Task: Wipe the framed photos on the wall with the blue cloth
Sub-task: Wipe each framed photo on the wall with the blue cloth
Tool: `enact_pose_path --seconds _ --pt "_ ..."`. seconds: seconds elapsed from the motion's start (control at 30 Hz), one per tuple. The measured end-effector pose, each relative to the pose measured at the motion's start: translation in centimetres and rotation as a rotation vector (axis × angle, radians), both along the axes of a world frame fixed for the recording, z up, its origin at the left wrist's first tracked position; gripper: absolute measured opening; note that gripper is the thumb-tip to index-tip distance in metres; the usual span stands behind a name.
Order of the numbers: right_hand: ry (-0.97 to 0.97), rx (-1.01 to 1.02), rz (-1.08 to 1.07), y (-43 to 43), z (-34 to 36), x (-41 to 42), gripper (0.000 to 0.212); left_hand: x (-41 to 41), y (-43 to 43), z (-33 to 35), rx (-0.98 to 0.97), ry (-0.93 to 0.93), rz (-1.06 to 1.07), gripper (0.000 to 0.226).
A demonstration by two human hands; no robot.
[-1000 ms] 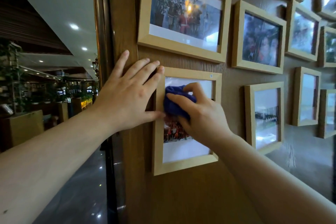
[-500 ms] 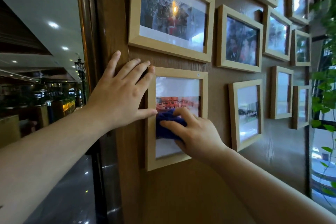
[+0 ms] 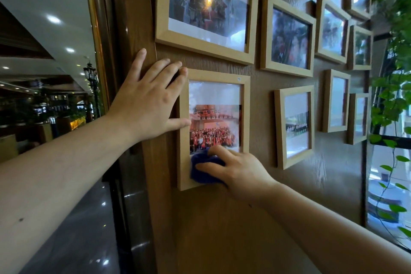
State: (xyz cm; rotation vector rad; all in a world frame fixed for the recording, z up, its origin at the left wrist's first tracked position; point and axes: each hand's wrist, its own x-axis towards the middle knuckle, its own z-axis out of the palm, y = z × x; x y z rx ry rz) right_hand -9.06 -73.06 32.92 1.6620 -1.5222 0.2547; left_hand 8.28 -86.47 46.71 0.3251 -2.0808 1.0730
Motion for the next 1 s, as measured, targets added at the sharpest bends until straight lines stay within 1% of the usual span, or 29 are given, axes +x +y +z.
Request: enact_pose_path --seconds 0.2,0.27,0.37,0.43,0.53,0.6,0.67,0.8,0.9,1.0 --pt "-0.067 -0.020 -0.187 2.6 -0.5 -4.1 0.040 0.1 0.3 0.0 0.025 -0.002 -0.010 0.100" --pt "-0.084 -0.024 -0.203 3.5 0.0 -4.7 0.041 0.2 0.5 0.1 0.043 -0.002 -0.007 0.101" --pt "-0.111 -0.065 -0.132 4.2 1.6 -5.1 0.046 0.4 0.5 0.2 0.069 0.008 -0.024 0.098" --pt "-0.134 -0.146 -0.059 4.3 3.5 -5.0 0.043 0.7 0.3 0.4 0.069 0.027 -0.062 0.092" --pt "-0.118 -0.278 0.002 4.0 8.0 -4.7 0.045 1.2 0.1 1.8 0.012 0.114 -0.149 0.079" --pt "-0.110 -0.358 0.025 3.7 11.8 -4.4 0.047 1.3 0.2 3.7 -0.029 0.198 -0.185 0.075" --pt "-0.116 -0.439 0.056 3.2 15.7 -3.8 0.048 1.2 0.2 5.9 -0.028 0.257 -0.184 0.078" --pt "-0.102 -0.557 0.076 1.6 22.4 -2.4 0.048 0.6 0.1 9.0 0.017 0.295 -0.087 0.097" --pt "-0.116 -0.593 0.117 0.1 26.2 -1.1 0.048 0.1 -0.1 10.2 0.058 0.334 -0.066 0.107" --pt "-0.087 -0.622 0.150 -1.6 28.9 0.5 0.049 -0.7 -0.1 10.7 0.119 0.368 -0.066 0.112"
